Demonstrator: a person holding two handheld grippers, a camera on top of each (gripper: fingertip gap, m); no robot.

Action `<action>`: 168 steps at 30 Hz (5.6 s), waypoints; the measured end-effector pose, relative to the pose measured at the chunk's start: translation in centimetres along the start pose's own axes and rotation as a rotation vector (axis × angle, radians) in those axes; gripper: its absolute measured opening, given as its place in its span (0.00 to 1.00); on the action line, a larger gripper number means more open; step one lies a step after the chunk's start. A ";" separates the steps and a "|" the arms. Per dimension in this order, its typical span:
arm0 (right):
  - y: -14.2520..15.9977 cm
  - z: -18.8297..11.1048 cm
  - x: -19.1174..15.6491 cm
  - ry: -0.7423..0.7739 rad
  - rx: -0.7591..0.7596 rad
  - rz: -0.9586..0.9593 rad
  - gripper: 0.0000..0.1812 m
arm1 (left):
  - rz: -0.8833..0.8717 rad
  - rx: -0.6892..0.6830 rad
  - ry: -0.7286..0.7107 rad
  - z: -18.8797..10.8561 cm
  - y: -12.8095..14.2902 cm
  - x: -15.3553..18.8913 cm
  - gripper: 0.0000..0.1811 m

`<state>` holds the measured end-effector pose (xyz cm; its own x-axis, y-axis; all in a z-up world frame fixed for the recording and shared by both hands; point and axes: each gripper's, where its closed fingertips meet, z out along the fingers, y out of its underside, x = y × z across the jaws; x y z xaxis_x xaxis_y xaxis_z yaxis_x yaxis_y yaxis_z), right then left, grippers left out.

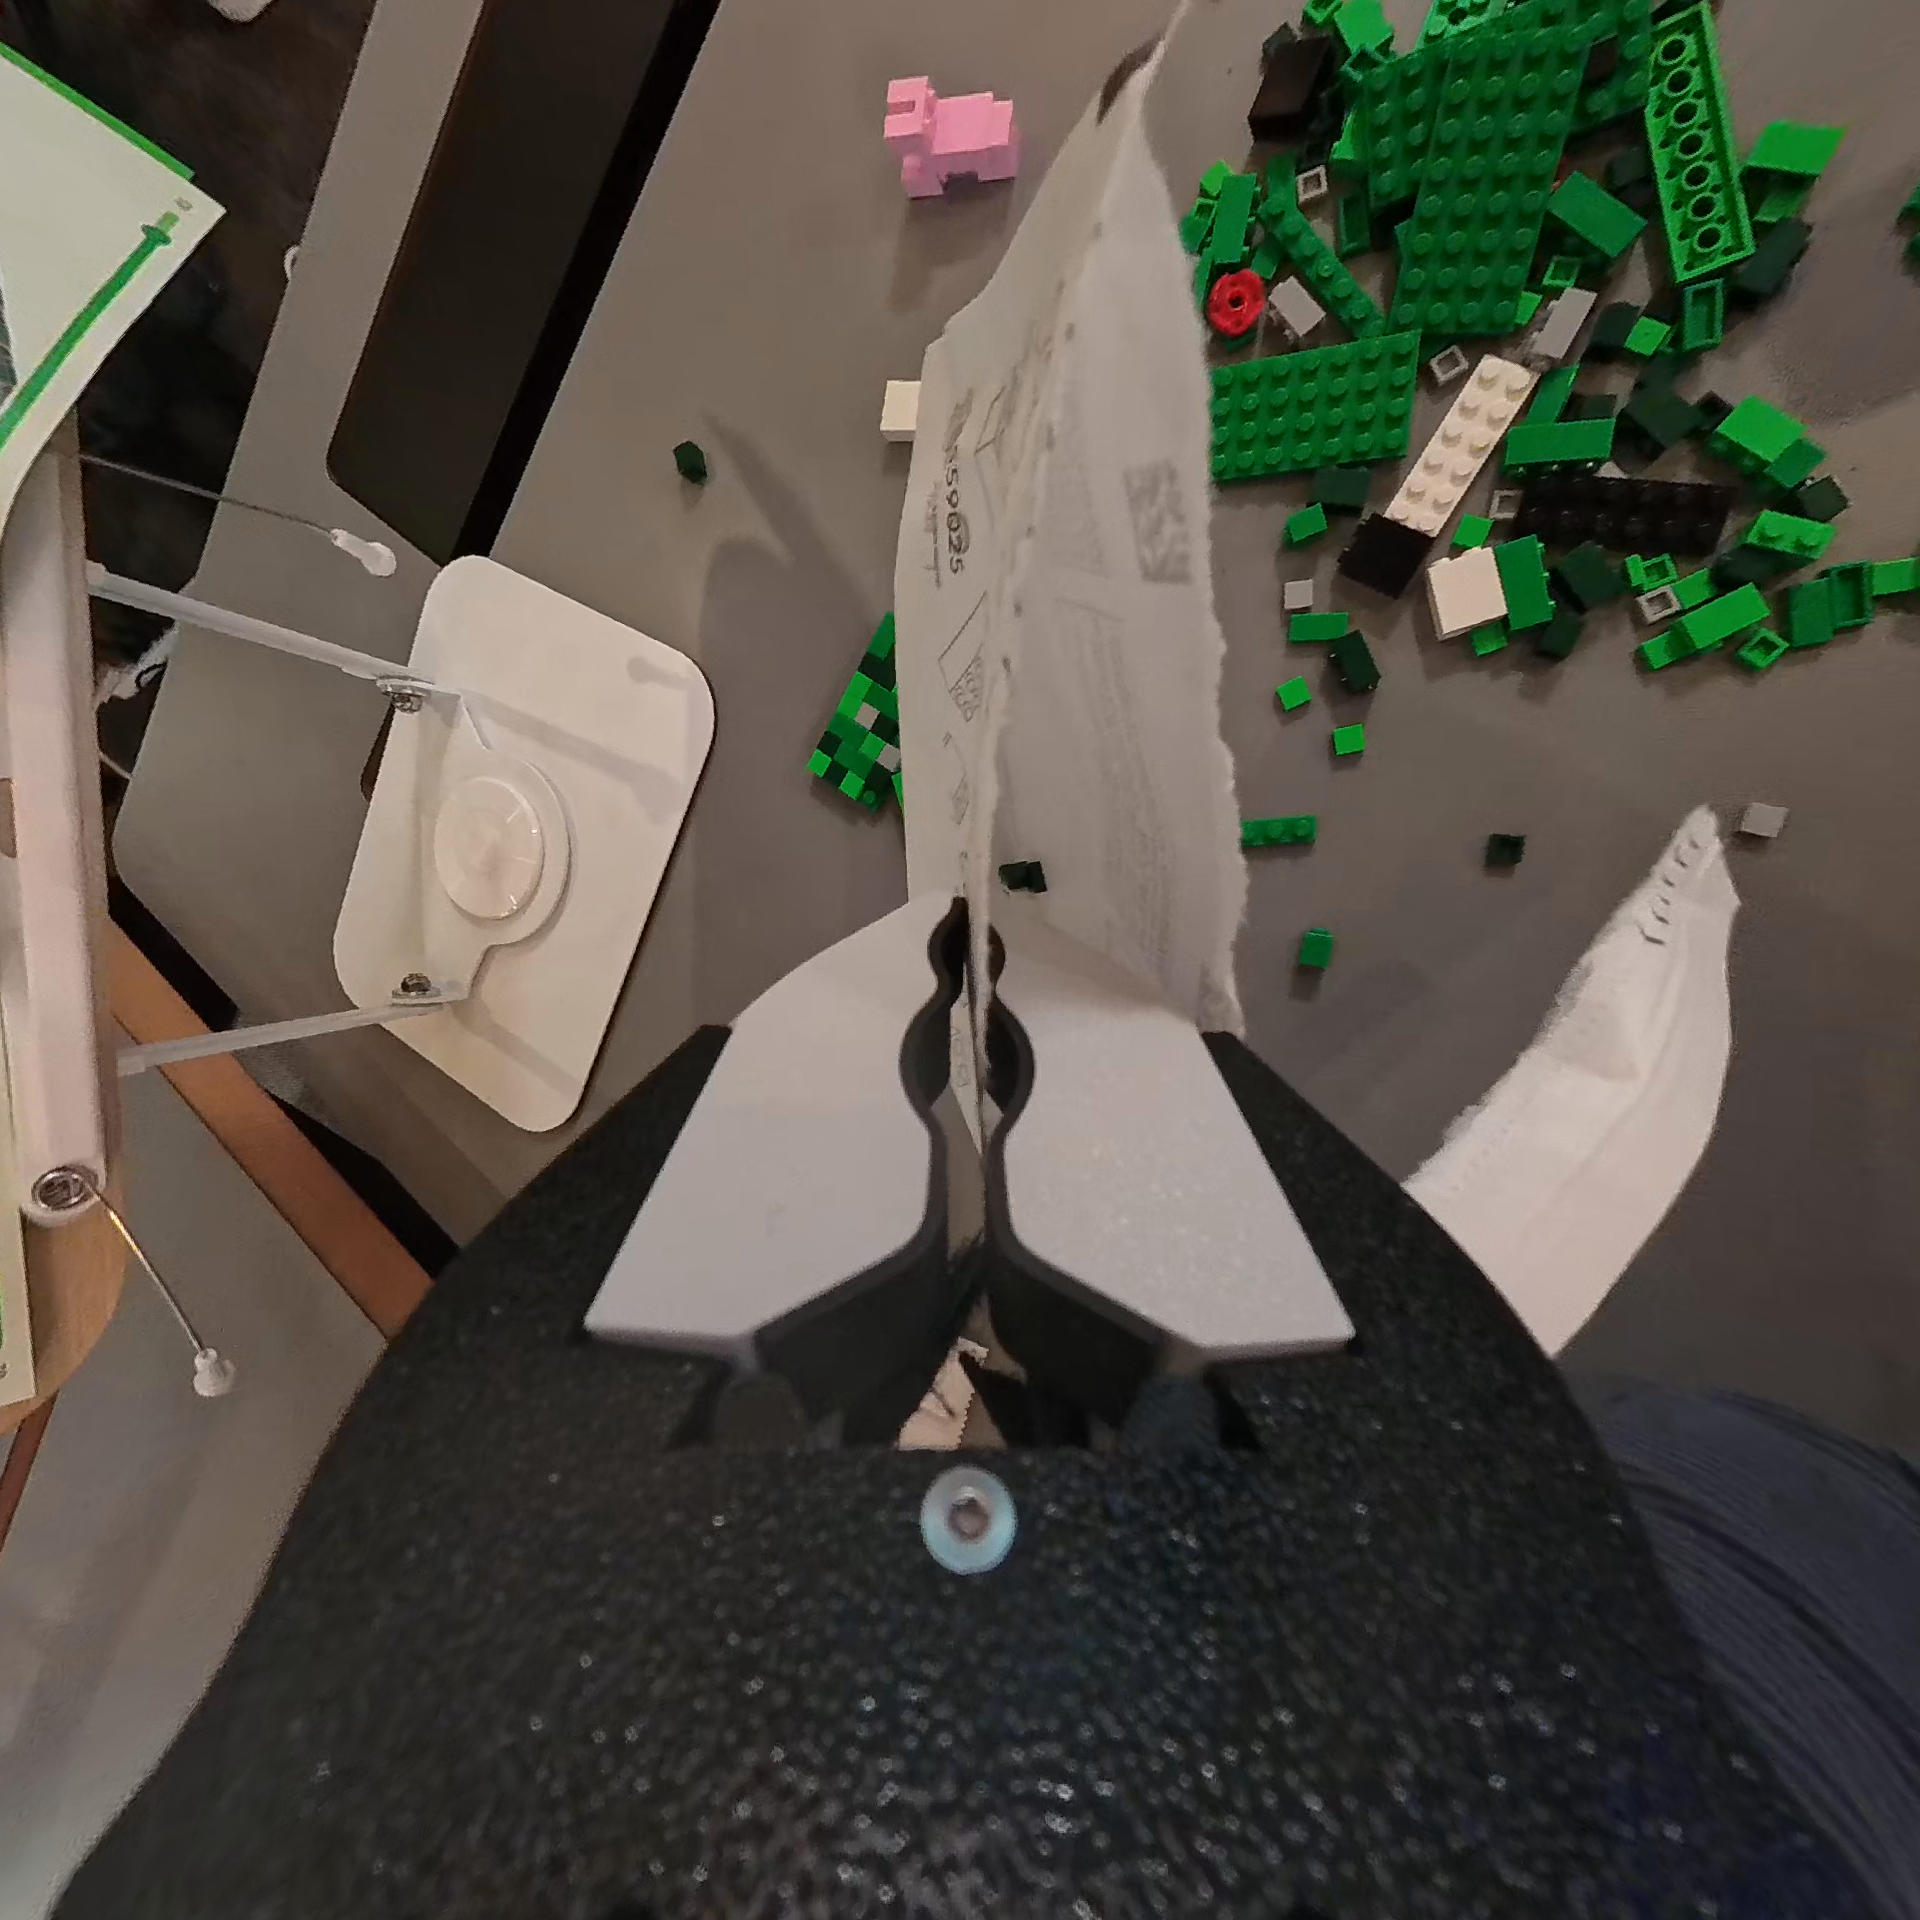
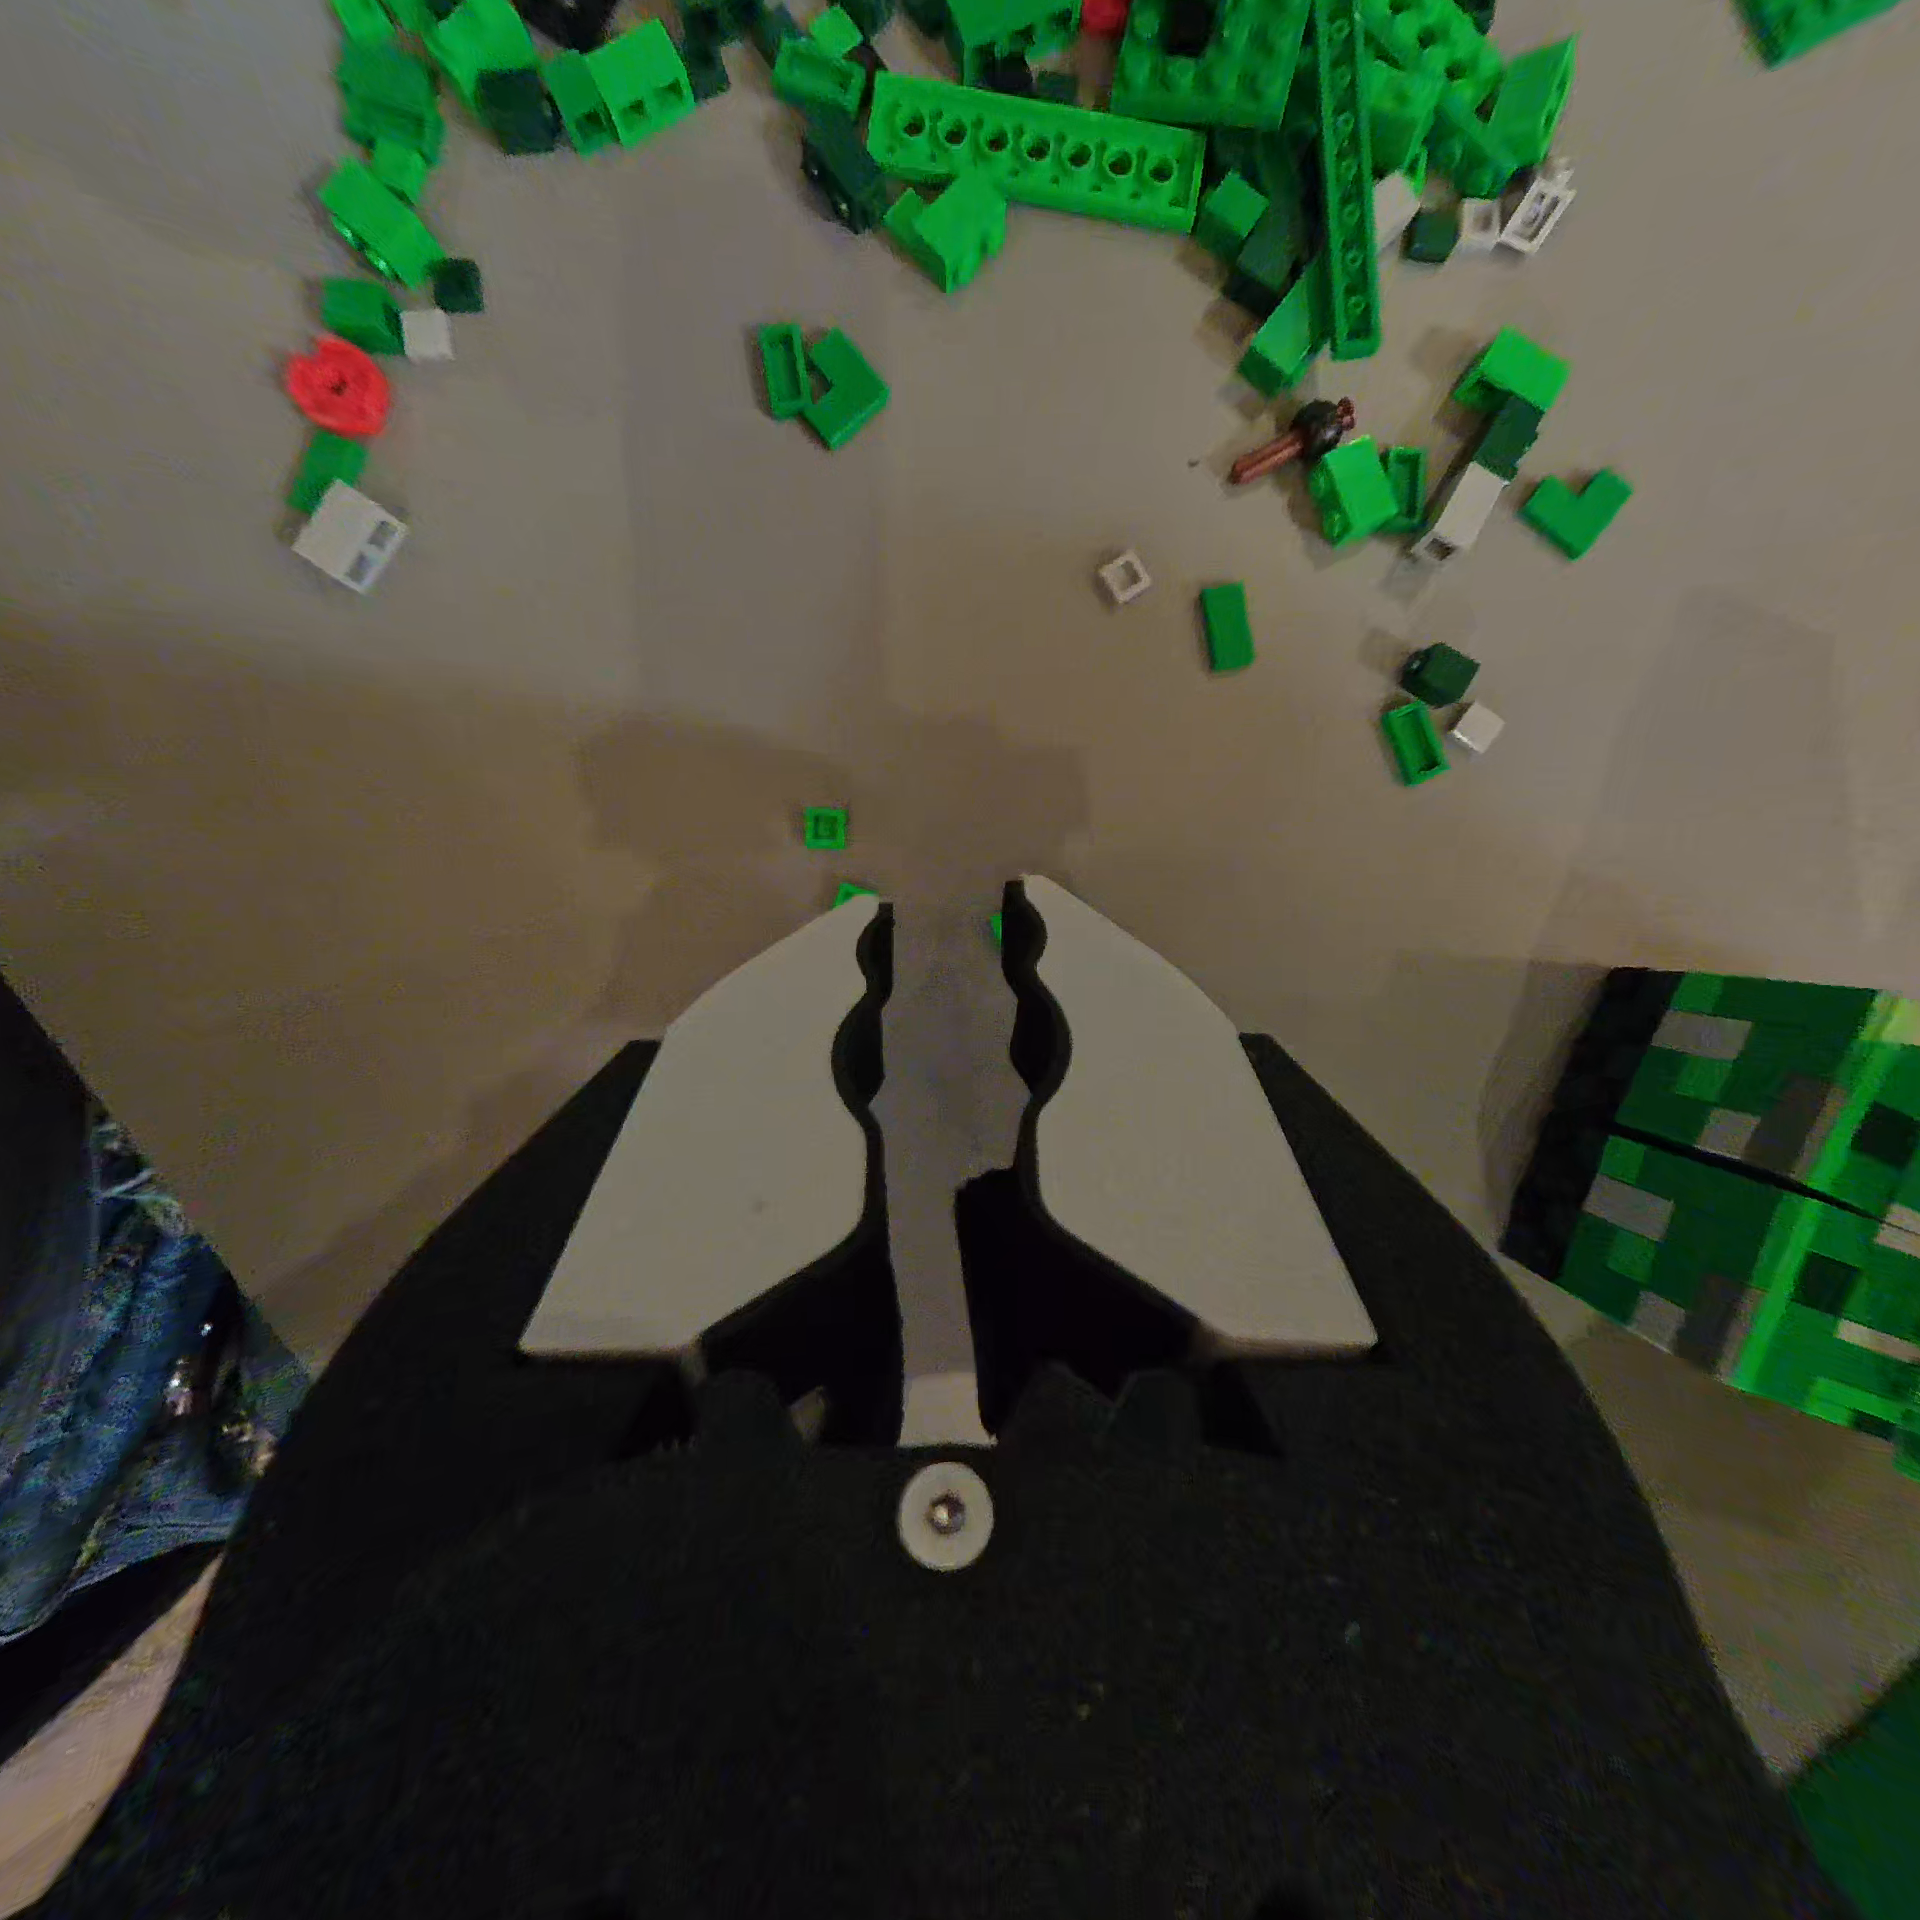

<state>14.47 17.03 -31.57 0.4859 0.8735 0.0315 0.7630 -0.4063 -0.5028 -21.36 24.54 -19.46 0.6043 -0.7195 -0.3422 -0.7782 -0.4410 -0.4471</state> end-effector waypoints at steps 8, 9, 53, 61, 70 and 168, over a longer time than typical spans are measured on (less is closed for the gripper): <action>-8.0 1.1 -3.3 -0.089 0.212 -0.123 0.09 | -0.005 -0.009 0.001 0.2 0.1 -0.1 0.00; -10.2 1.9 -4.1 -0.101 0.248 -0.171 0.09 | -0.006 -0.014 -0.003 0.2 0.2 -0.1 0.00; -14.6 5.1 -4.2 -0.144 0.075 -0.343 0.05 | -0.086 -0.028 -0.023 0.0 2.1 -1.6 0.00; -0.6 0.1 0.9 0.032 -0.060 -0.011 0.05 | -0.011 -0.045 -0.008 0.7 0.6 -0.4 0.00; 2.6 0.6 0.4 0.007 -0.083 0.033 0.08 | 0.025 -0.055 -0.001 0.9 0.0 0.3 0.00; -4.6 0.2 0.8 0.106 0.114 -0.131 0.14 | 0.057 -0.014 0.019 0.2 -0.5 1.0 0.00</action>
<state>11.25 19.63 -29.44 0.4326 0.8813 0.1904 0.7720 -0.2529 -0.5832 -20.33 24.14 -19.76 0.5559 -0.7537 -0.3506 -0.8134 -0.4063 -0.4162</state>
